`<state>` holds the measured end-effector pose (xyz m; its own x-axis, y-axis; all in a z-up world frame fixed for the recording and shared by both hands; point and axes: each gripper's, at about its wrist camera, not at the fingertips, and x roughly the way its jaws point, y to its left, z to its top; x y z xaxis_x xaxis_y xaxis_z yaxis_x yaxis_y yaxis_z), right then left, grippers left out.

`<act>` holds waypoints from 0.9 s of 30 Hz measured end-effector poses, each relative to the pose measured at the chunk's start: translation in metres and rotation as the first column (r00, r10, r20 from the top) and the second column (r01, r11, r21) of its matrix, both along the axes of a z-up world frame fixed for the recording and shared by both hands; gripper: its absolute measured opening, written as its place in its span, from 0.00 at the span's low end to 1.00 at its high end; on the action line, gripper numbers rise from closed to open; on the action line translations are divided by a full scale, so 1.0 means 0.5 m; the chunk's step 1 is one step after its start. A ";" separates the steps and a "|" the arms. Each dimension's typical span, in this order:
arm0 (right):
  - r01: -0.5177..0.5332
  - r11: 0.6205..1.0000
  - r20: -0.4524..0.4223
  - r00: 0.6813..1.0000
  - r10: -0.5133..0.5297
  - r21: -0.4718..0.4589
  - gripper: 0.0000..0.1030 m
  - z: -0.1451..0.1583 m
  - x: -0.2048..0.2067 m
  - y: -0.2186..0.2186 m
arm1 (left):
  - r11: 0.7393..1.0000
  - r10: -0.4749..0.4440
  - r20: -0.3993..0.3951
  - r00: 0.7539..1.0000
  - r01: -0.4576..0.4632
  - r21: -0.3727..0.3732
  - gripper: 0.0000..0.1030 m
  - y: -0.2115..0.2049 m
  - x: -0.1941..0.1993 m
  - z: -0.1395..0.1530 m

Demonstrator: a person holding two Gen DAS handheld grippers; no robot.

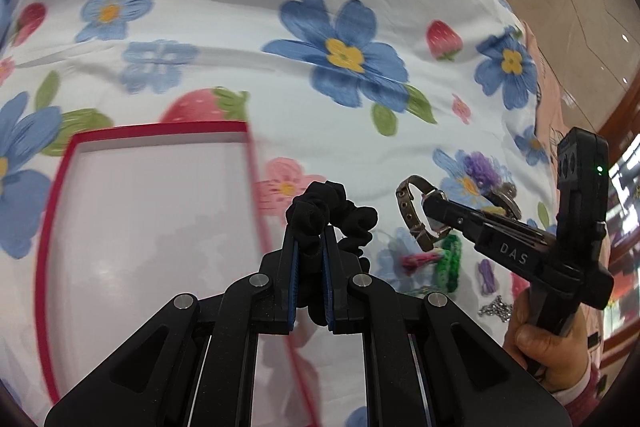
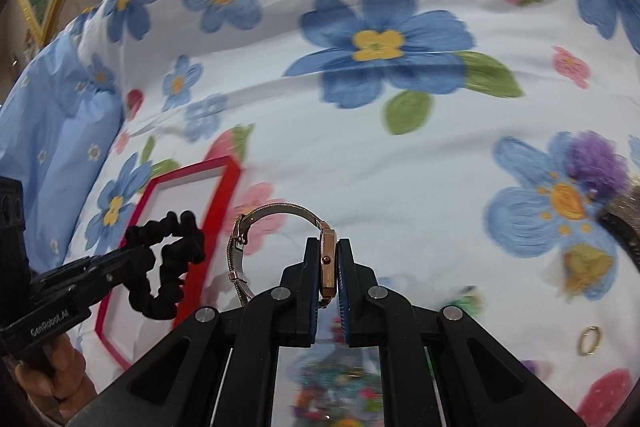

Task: Organize jewelry
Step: 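Carry both items over the red tray and open both tools to drop them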

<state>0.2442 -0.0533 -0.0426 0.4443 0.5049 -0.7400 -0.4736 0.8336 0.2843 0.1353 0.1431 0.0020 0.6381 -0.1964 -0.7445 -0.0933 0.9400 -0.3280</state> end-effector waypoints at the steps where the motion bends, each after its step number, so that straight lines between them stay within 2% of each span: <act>1: -0.016 1.000 0.001 1.000 0.016 0.004 0.07 0.002 -0.005 0.015 | 1.000 0.012 0.000 1.000 -0.012 0.003 0.08 0.011 -0.004 -0.001; 16: -0.217 0.976 0.026 0.976 0.218 -0.026 0.07 0.007 -0.040 0.239 | 0.982 0.189 -0.026 0.982 -0.189 0.012 0.08 0.209 -0.041 -0.037; 21: -0.285 0.956 0.034 0.957 0.288 -0.072 0.07 -0.008 -0.041 0.324 | 0.974 0.225 -0.061 0.972 -0.226 -0.005 0.08 0.273 -0.025 -0.073; 27: -0.328 0.933 0.027 0.942 0.335 -0.151 0.07 -0.047 -0.031 0.397 | 0.969 0.244 -0.106 0.964 -0.247 -0.015 0.08 0.311 0.005 -0.115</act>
